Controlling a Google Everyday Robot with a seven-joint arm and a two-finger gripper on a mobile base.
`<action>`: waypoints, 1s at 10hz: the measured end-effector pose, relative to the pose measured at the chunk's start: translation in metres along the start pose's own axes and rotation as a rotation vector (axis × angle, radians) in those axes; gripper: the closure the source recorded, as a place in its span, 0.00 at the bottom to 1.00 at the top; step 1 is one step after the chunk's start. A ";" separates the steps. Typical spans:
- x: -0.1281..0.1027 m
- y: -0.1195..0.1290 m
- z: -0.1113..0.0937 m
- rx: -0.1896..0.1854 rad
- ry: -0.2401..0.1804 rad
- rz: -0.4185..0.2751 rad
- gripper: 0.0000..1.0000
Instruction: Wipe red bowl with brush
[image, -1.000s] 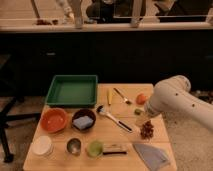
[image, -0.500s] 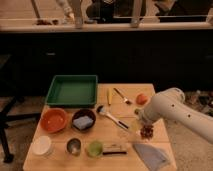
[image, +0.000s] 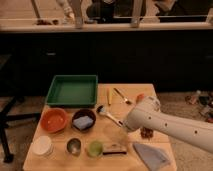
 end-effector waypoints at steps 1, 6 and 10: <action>-0.004 0.000 0.008 0.001 0.006 -0.001 0.20; -0.020 -0.018 0.051 -0.023 0.042 0.026 0.20; -0.017 -0.027 0.075 -0.044 0.074 0.035 0.20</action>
